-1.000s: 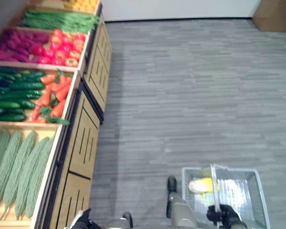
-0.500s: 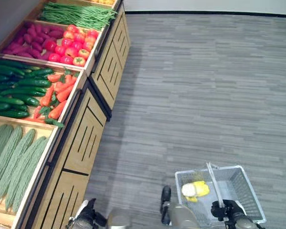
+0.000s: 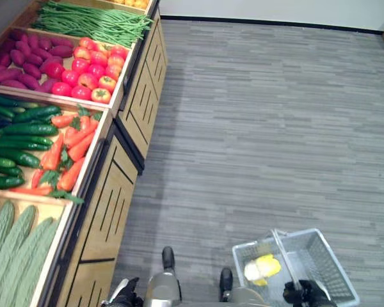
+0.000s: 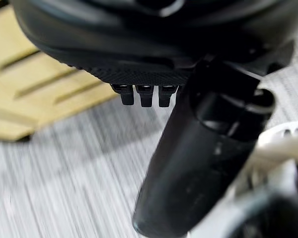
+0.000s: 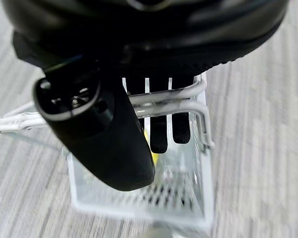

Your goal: Get the vegetables into the basket

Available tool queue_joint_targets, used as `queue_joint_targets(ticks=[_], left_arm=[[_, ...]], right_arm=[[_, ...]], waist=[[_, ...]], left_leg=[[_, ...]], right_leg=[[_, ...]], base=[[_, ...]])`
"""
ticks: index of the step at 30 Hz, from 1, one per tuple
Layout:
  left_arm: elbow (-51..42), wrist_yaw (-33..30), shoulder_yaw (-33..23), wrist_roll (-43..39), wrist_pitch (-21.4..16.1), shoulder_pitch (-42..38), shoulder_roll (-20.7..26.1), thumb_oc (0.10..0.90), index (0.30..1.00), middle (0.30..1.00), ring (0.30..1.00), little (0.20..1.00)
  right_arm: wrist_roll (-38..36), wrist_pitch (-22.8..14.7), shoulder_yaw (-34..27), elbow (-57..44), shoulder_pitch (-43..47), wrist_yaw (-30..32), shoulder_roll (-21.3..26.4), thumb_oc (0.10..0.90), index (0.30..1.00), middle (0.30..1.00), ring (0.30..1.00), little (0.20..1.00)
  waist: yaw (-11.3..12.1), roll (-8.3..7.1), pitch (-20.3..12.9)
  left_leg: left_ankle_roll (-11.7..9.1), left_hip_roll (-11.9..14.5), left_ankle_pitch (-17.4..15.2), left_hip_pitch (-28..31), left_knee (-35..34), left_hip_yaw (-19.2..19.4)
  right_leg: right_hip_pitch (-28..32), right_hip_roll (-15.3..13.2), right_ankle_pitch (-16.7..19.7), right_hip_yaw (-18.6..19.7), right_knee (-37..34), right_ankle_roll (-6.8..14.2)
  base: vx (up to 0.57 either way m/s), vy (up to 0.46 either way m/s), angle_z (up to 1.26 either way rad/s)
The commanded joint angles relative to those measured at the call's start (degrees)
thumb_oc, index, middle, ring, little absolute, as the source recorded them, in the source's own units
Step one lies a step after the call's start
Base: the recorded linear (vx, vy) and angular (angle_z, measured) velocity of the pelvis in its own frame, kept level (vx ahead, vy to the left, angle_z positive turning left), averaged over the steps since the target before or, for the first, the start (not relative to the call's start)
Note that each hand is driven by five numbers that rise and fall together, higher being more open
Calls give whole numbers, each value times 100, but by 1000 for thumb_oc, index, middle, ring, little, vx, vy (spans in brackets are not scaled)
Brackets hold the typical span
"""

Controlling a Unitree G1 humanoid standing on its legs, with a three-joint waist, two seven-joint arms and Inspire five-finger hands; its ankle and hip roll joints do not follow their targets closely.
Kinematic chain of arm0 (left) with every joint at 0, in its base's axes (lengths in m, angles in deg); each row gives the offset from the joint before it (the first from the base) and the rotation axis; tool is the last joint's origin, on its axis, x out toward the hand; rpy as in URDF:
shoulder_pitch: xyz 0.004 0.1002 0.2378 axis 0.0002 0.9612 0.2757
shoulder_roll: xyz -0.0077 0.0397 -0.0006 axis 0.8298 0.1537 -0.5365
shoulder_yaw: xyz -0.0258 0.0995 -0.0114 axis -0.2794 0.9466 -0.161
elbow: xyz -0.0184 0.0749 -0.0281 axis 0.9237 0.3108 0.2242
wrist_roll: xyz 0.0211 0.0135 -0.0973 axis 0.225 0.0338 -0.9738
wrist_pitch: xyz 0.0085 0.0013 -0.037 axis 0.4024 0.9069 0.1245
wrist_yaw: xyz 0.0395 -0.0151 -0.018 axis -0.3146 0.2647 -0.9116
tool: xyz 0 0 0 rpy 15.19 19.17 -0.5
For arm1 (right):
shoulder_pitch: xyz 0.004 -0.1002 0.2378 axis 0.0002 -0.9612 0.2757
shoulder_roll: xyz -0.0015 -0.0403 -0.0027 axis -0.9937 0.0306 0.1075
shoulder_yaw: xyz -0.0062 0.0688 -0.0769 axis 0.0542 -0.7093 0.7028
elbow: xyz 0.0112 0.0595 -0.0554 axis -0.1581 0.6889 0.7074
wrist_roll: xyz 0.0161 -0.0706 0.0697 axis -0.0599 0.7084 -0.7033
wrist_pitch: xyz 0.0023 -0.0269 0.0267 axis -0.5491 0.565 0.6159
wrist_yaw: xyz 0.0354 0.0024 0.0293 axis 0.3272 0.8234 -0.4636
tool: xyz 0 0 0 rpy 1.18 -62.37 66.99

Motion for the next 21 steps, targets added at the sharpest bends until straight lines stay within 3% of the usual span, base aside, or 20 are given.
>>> queue_joint_targets(ticks=[1, 3, 5, 6, 7, 10, 11, 14, 16, 18, 21], left_arm=[[-50, -80, 30, -66, -102, -210, 187, 900, 1000, 1000, 1000, 1000], [-108, -100, -11, -161, -121, -276, 229, 900, 1000, 1000, 1000, 1000], [-146, -94, -36, -245, -103, -314, 253, 900, 1000, 1000, 1000, 1000], [-150, -115, -62, -294, -96, -351, 276, 900, 1000, 1000, 1000, 1000], [-139, -128, -70, -314, -91, -382, 281, 900, 1000, 1000, 1000, 1000], [-82, -140, -56, -296, -98, -424, 260, 900, 1000, 1000, 1000, 1000], [-39, -161, -46, -243, -108, -452, 230, 900, 1000, 1000, 1000, 1000], [42, -157, -70, -199, -123, -477, 176, 900, 1000, 1000, 1000, 1000], [76, -127, -89, -186, -128, -405, 142, 900, 1000, 1000, 1000, 1000], [143, -140, -130, -204, -106, -347, 103, 900, 1000, 1000, 1000, 1000], [175, -142, -114, -188, -99, -319, 65, 900, 1000, 1000, 1000, 1000]], right_arm=[[109, -160, -54, -349, 134, 91, 327, 400, 300, 300, 300, 300], [115, -169, 10, -435, 247, 98, 272, 400, 300, 300, 300, 300], [147, -159, 117, -531, 349, 93, 223, 400, 300, 300, 300, 300], [136, -168, 155, -551, 395, 103, 193, 400, 300, 300, 300, 300], [115, -190, 170, -558, 367, 115, 161, 400, 300, 300, 300, 300], [73, -210, 175, -549, 390, 135, 150, 400, 300, 300, 300, 300], [40, -215, 169, -549, 418, 157, 136, 400, 300, 300, 300, 300], [77, -188, 168, -527, 413, 135, 131, 400, 300, 300, 300, 300], [107, -152, 174, -515, 390, 90, 134, 400, 300, 300, 300, 300], [103, -151, 198, -457, 406, 81, 155, 400, 300, 300, 300, 300], [91, -161, 190, -445, 413, 76, 193, 400, 300, 300, 300, 300]], waist=[[143, -161, -50], [168, -194, -28], [170, -73, 76], [95, -4, 140], [11, 36, 188], [-84, 34, 253], [-178, 9, 267], [-334, -8, 248], [-377, 6, 206], [-328, -1, 101], [-312, 61, 40]], left_leg=[[-193, 113, -305, -698, 832, 16], [-9, -68, -507, -516, 711, 185], [124, -136, -674, -144, 539, 306], [132, -160, -703, 94, 406, 345], [88, -190, -718, 264, 344, 289], [26, -226, -789, 430, 319, 215], [-54, -292, -896, 585, 325, 148], [-165, -341, -1091, 916, 333, -21], [-201, -324, -1195, 1103, 360, -143], [-284, -241, -1287, 1298, 425, -279], [-363, -104, -1195, 1345, 420, -362]], right_leg=[[240, -495, -12, 181, 590, 581], [-142, -579, 658, 235, 1104, 700], [-619, -543, 936, -20, 1981, 658], [-981, -412, 824, -158, 2157, 601], [-1244, -228, 563, -251, 1852, 530], [-1332, -189, 510, -270, 1318, 526], [-1439, -227, 717, -155, 659, 597], [-1768, -357, 1124, 128, 20, 731], [-1776, -407, 1161, 21, 88, 768], [-1599, -342, 1166, -74, 274, 677], [-1534, -237, 1067, -151, 392, 590]], base=[[212, 303, -48], [182, 287, -61], [189, 303, -57], [310, 240, -35], [294, 94, -11], [188, -27, 37], [331, -97, 83], [305, -121, 47], [265, -148, 48], [266, -248, 59], [168, -214, 25]])
